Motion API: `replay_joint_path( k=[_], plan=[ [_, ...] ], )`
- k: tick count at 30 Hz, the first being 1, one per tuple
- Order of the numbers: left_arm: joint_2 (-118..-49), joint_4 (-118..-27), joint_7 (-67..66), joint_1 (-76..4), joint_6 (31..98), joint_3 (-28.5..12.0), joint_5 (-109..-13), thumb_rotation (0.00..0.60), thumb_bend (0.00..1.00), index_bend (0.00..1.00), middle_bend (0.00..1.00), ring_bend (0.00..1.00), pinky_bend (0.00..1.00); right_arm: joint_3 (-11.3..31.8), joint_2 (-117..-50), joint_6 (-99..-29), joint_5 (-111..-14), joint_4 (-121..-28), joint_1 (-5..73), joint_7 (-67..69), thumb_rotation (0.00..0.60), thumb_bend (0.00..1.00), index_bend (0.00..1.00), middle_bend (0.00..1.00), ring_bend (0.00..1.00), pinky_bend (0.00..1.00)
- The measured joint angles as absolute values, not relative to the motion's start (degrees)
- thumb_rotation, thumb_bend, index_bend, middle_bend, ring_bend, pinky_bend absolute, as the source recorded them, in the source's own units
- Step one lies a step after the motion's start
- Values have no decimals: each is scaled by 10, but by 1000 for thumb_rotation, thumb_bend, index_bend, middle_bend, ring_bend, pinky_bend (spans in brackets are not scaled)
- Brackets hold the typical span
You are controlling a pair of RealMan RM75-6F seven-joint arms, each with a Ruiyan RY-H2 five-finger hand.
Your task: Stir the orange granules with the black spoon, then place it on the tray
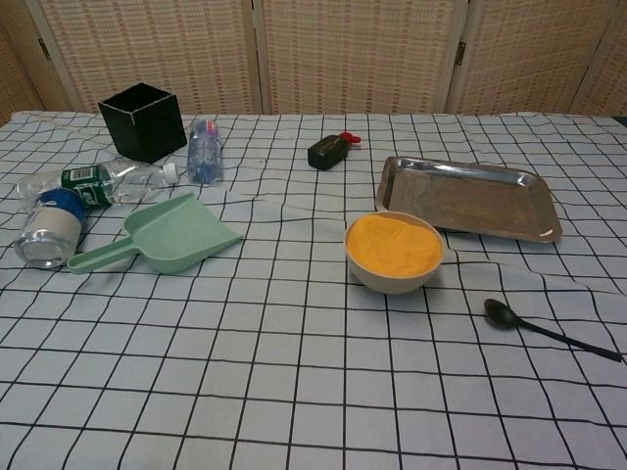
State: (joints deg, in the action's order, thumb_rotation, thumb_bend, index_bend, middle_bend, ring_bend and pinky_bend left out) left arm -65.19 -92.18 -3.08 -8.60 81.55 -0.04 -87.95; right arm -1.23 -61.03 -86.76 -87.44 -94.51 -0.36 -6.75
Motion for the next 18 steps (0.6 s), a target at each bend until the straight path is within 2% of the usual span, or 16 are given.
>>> replay_joint_path(
  k=[8,13,18],
  plan=[
    [-656,-924,-33,-91,805,4,-888,600,368,0,0,0,164,-12,-621,-846,-871,-955,4,-45,600,142,120,0,0,0],
    [-657,-924,-22,-98,794,6,-892,600,367,0,0,0,165,-3,-641,-824,-863,-978,18,-13,600,146,324,0,0,0],
    [-650,-926,0,-100,791,12,-903,600,367,0,0,0,166,7,-667,-789,-843,-1010,40,-72,600,164,489,0,0,0]
  ],
)
